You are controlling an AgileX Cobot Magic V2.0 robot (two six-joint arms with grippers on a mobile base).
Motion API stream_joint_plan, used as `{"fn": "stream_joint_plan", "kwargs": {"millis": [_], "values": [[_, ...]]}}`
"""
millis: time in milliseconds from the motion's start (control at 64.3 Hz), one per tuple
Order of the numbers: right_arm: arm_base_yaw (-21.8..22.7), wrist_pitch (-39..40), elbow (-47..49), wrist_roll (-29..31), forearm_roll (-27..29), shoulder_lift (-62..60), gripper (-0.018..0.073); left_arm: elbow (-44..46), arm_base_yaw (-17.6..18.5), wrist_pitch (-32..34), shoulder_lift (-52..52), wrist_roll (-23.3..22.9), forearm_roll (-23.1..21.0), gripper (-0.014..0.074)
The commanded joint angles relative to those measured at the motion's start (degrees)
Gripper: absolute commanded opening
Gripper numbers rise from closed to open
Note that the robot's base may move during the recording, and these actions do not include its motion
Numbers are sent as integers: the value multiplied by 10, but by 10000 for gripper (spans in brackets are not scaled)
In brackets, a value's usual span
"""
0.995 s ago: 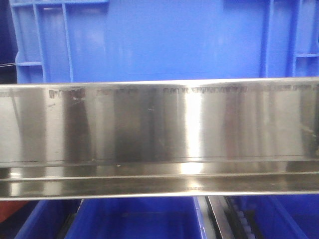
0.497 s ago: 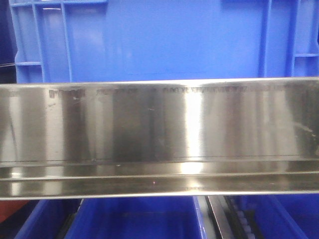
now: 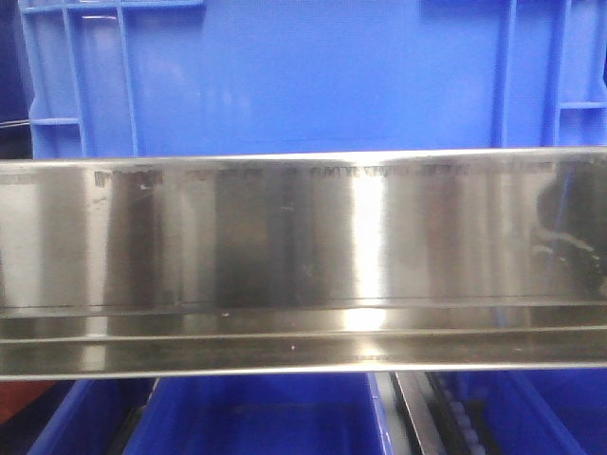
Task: Place valve from conveyor to right shelf box
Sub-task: 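Open the left gripper to drop its valve into a blue bin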
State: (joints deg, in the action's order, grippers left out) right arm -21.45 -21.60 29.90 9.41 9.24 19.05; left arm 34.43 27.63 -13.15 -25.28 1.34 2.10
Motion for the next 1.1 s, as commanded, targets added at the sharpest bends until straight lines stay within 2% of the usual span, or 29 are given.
{"fn": "stream_joint_plan", "kwargs": {"millis": [0,699,808,886,1088], "values": [[3,10,-4,2,-3,-10,-162,-10,1,17,27,-5,-5,-111],[3,7,-4,2,-3,-10,-162,-13,-2,23,49,-5,-5,-111],[3,7,-4,2,-3,-10,-162,-36,-39,24,71,-5,-12,-111],[3,7,-4,2,-3,-10,-162,-70,-80,24,101,-5,-45,-111],[3,7,-4,2,-3,-10,-162,-174,-180,33,198,-5,-60,-111]]}}
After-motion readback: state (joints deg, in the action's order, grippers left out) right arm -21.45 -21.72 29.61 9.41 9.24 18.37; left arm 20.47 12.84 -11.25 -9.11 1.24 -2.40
